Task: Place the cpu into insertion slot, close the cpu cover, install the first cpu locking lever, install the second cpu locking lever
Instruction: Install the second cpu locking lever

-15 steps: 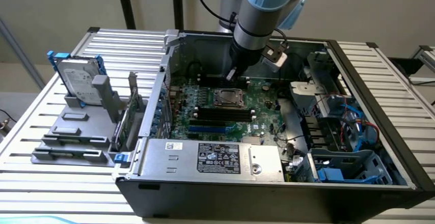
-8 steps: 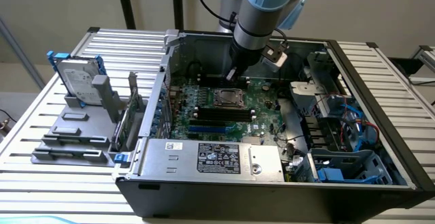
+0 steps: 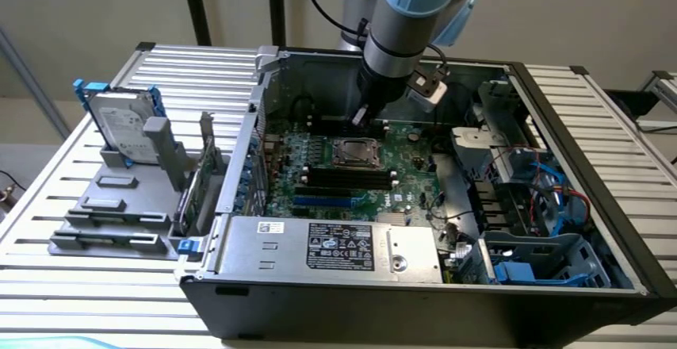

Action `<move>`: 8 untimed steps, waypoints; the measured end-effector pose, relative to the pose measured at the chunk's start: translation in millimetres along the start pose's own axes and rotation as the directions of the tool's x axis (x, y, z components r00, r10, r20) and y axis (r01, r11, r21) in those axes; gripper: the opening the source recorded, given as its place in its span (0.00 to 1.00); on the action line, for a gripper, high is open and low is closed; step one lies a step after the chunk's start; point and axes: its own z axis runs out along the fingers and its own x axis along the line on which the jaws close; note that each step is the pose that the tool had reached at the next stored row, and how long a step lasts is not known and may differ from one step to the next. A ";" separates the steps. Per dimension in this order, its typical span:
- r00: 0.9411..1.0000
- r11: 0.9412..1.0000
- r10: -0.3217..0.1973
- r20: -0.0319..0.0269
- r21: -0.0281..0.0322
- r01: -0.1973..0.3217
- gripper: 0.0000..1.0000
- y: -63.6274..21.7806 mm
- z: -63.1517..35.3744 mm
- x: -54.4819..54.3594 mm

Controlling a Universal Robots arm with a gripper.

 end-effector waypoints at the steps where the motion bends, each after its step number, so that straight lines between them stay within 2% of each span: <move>1: 1.000 1.000 0.000 0.000 0.000 0.000 0.11 0.0 -0.1 0.0; 8: 1.000 1.000 0.000 0.000 0.000 0.000 0.11 0.1 -0.4 -0.3</move>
